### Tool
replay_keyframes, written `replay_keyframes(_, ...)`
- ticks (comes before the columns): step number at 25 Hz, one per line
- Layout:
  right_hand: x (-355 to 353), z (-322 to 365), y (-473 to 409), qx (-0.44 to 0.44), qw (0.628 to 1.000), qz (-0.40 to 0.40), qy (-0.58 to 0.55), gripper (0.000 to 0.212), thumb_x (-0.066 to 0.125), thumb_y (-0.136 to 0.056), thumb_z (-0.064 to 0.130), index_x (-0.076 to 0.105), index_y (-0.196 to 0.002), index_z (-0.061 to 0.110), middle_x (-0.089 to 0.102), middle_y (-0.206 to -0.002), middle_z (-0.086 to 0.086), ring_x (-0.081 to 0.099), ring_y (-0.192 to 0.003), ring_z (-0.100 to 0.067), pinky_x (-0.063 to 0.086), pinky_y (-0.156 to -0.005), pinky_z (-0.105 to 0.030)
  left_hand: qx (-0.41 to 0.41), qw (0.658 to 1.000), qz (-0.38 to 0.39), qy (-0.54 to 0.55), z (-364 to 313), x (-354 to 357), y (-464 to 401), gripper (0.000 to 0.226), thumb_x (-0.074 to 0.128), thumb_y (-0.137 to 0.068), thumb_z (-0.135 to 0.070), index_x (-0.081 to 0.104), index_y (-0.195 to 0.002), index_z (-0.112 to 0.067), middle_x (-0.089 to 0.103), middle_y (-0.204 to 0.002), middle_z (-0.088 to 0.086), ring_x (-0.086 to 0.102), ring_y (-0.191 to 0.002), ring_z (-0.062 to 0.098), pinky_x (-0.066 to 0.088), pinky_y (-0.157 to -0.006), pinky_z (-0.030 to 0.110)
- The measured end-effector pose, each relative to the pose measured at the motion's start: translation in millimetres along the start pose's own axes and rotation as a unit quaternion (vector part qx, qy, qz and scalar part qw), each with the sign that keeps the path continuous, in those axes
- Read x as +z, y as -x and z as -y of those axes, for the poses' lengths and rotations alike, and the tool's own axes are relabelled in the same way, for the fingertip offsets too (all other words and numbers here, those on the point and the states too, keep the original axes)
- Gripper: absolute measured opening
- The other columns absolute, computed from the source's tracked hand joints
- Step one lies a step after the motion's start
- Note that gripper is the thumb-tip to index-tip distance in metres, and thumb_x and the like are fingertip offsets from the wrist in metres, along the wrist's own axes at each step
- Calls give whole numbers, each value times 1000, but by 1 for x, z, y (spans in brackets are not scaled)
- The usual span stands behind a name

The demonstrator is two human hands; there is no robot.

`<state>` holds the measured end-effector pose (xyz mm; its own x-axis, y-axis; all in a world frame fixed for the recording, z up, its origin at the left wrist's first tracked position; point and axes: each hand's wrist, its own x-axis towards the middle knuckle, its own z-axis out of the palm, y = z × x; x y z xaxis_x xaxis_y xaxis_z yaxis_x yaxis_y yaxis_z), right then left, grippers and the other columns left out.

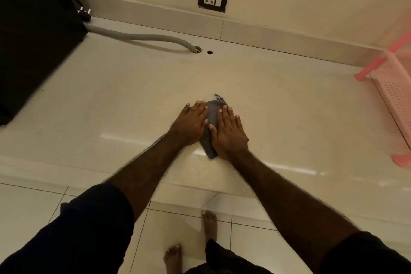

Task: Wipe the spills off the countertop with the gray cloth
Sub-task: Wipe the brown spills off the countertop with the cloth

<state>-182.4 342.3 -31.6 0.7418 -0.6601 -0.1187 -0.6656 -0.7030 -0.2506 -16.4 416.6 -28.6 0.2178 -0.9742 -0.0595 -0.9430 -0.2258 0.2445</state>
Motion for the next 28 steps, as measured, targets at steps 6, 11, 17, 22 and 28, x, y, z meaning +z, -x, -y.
replay_keyframes(6, -2, 9, -19, -130, 990, 30, 44, 75, 15, -112, 57, 2, -172, 14, -3, -182, -9, -5, -169, -21, 4, -137, -48, -44, 998, -28, -44, 31, -1, 43, 69, 10, -103, -41, 26, -161, -8, 21, -171, 11, 10, -160, 26, -1, -129, 48)
replay_keyframes(11, -6, 19, -3, -255, 963, 52, 76, 72, 19, -113, 58, 1, -173, 24, -5, -182, -4, -6, -168, -19, -6, -135, -42, -53, 995, -65, -59, 22, 3, 109, 66, 17, -102, -37, 32, -157, -1, 26, -168, 16, 10, -160, 30, 7, -129, 53)
replay_keyframes(17, -10, -35, 47, -238, 965, 46, 96, 70, 19, -113, 57, 0, -173, 27, -7, -182, -1, -12, -168, -18, -10, -135, -47, 5, 997, -53, -52, -40, 18, 110, 66, 25, -100, -31, 27, -157, 2, 28, -166, 21, 21, -157, 30, 2, -128, 46)
replay_keyframes(22, -34, -131, 77, -141, 983, 23, 116, 66, 17, -115, 55, -4, -173, 31, -12, -182, 4, -15, -167, -18, -6, -135, -49, 105, 993, -10, -43, -108, 30, 43, 71, 15, -98, -35, 28, -158, 1, 24, -169, 18, 19, -158, 28, 5, -130, 48)
replay_keyframes(28, -29, -180, 147, -24, 996, -9, 89, 65, 12, -113, 51, -2, -173, 29, -9, -182, 2, -13, -168, -19, 2, -136, -54, 169, 985, 18, -6, -174, 46, 28, 70, 15, -99, -34, 24, -159, 0, 20, -170, 16, 18, -159, 26, 9, -130, 42)
